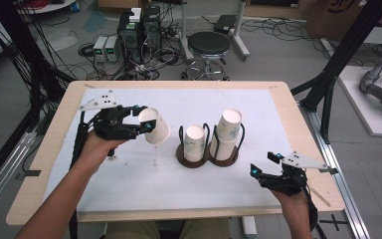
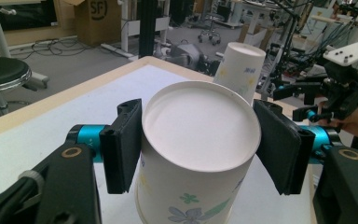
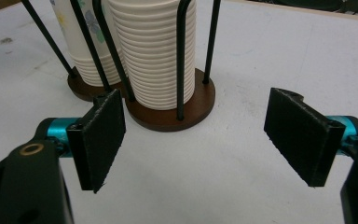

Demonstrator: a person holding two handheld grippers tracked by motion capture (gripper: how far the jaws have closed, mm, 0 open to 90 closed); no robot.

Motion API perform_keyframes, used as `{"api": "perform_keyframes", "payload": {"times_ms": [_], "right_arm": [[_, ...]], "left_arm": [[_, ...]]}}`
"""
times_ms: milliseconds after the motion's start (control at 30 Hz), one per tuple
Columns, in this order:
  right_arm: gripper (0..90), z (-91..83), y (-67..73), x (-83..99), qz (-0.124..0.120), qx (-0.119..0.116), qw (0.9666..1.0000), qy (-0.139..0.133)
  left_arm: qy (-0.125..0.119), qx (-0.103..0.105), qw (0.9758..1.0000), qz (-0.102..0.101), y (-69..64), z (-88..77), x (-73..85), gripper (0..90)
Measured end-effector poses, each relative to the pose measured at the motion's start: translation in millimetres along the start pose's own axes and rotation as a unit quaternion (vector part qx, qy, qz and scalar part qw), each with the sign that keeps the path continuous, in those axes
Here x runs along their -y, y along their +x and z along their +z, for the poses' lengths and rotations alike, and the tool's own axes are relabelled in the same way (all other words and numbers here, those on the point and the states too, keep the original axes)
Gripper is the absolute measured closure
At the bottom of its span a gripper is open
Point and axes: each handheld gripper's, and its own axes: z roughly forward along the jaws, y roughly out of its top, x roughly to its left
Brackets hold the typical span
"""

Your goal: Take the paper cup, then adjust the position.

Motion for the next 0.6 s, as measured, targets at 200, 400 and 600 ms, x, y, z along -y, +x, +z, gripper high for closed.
{"api": "perform_keyframes", "payload": {"times_ms": [200,400,600], "right_arm": [[20.9,-0.8,6.9,-3.7,-0.015,-0.027,0.9995,-0.008],[20.9,1.9,18.9,-10.5,-0.033,-0.056,0.9978,-0.016],[20.9,7.1,37.9,-17.3,-0.051,-0.095,0.9941,-0.012]], "left_arm": [[0.000,0.002,1.0000,0.006,-3.7,-6.3,8.4,35.6],[0.001,0.007,0.9999,0.009,-7.4,-12.8,17.4,35.6],[0.003,0.017,0.9998,0.014,-13.9,-18.3,31.3,35.7]]}}
